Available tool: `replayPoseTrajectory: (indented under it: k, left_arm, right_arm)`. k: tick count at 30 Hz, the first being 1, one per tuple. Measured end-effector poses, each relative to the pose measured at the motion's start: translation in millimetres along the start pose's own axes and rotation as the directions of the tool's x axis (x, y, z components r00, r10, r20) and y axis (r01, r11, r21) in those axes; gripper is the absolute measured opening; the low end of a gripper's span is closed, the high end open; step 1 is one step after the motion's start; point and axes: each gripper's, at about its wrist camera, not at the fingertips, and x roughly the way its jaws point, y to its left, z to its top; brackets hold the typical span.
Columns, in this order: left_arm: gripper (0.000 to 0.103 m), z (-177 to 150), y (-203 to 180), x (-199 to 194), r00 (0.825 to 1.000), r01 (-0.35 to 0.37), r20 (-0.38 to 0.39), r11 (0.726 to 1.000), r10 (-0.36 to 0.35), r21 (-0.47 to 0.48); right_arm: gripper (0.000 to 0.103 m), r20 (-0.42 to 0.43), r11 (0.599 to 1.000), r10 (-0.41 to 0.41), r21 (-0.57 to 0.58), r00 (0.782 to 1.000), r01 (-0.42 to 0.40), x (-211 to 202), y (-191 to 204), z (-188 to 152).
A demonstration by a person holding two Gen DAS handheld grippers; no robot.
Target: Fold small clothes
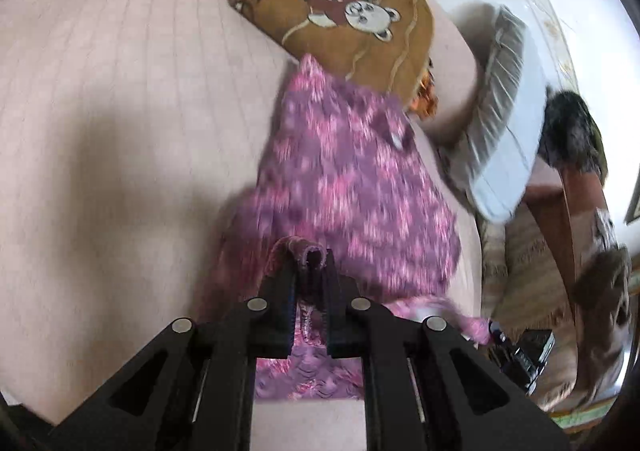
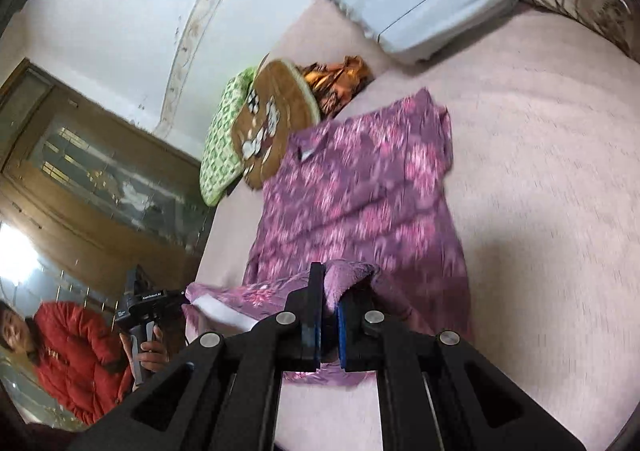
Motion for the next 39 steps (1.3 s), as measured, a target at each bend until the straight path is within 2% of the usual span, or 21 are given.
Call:
replayPoseTrajectory:
  k: [8,12,17,19,22,24,25,27,28,29,30,31,32,33,35,39]
  left_arm:
    - [0.008,80.4,-6.1,71.2,0.997,-0.075,-0.019,0.995,0.074,-0.059]
    - [0.008,114.2,-15.4,83.0,0.999,-0.046,0.012,0.997,0.047,-0.069]
    - [0.008,156.8,-21.6,97.2,0.998,-0.045,0.049,0.995,0.049,-0.091]
    - [0.008,171.2,-20.2,108.7,0.996,-0.071,0.053,0.992,0.076,-0.104]
    - [0.008,189.8,-12.5,130.4,0.98,-0.183,0.057,0.977,0.19,-0.109]
    - [0.008,195.2,-3.2,140.9,0.97,-0.234,0.029,0.964,0.239,-0.124]
    - [0.008,197.0,4.8,143.4,0.971,-0.237,0.006,0.962,0.24,-0.139]
    - [0.009,196.8,11.8,137.6,0.981,-0.19,-0.002,0.971,0.192,-0.142]
    - [0.012,195.1,12.6,130.0,0.987,-0.161,0.001,0.98,0.163,-0.12]
    - [0.022,193.1,10.7,125.8,0.988,-0.154,-0.001,0.984,0.155,-0.093]
    - [0.036,190.6,7.4,122.6,0.988,-0.154,-0.007,0.986,0.154,-0.061]
    - [0.043,184.9,0.8,119.2,0.987,-0.161,-0.018,0.987,0.161,-0.01]
    - [0.054,180.2,-4.3,118.5,0.987,-0.156,-0.028,0.988,0.157,0.02]
    - [0.057,174.5,-9.6,118.6,0.989,-0.14,-0.042,0.989,0.142,0.05]
    - [0.059,159.4,-22.7,125.8,0.989,-0.097,-0.103,0.988,0.109,0.121]
    - [0.059,138.5,-35.4,146.6,0.973,-0.128,-0.164,0.969,0.164,0.21]
  right_arm:
    - [0.005,0.026,0.997,-0.031,0.068,0.999,0.029,63.5,-31.3,58.5]
    - [0.005,0.054,0.995,-0.034,0.092,0.998,0.029,83.1,-40.6,83.9]
    - [0.005,0.095,0.992,-0.042,0.125,0.995,0.03,102.0,-53.2,113.2]
    - [0.005,0.114,0.988,-0.042,0.155,0.993,0.024,110.0,-62.6,125.6]
    - [0.005,0.113,0.982,-0.069,0.181,0.991,0.048,125.7,-74.4,137.7]
    - [0.005,0.085,0.978,-0.123,0.179,0.989,0.106,137.9,-78.7,141.5]
    - [0.006,0.058,0.975,-0.148,0.176,0.987,0.136,145.4,-81.8,143.0]
    - [0.006,0.019,0.967,-0.187,0.178,0.982,0.181,152.7,-85.1,144.2]
    - [0.007,0.019,0.968,-0.176,0.183,0.984,0.17,151.6,-85.3,145.0]
    - [0.007,0.023,0.971,-0.171,0.174,0.985,0.165,147.8,-83.0,145.7]
    - [0.009,0.03,0.973,-0.172,0.159,0.985,0.165,143.7,-79.4,146.2]
    - [0.01,0.034,0.979,-0.169,0.125,0.985,0.163,138.1,-72.0,145.9]
    - [0.014,0.036,0.981,-0.17,0.102,0.985,0.166,135.0,-67.4,145.2]
    - [0.023,0.035,0.983,-0.171,0.08,0.985,0.168,131.4,-62.3,143.9]
    - [0.035,0.061,0.987,-0.151,0.059,0.987,0.148,118.0,-54.7,139.2]
    - [0.051,0.133,0.992,-0.064,0.115,0.989,0.049,90.7,-59.5,134.0]
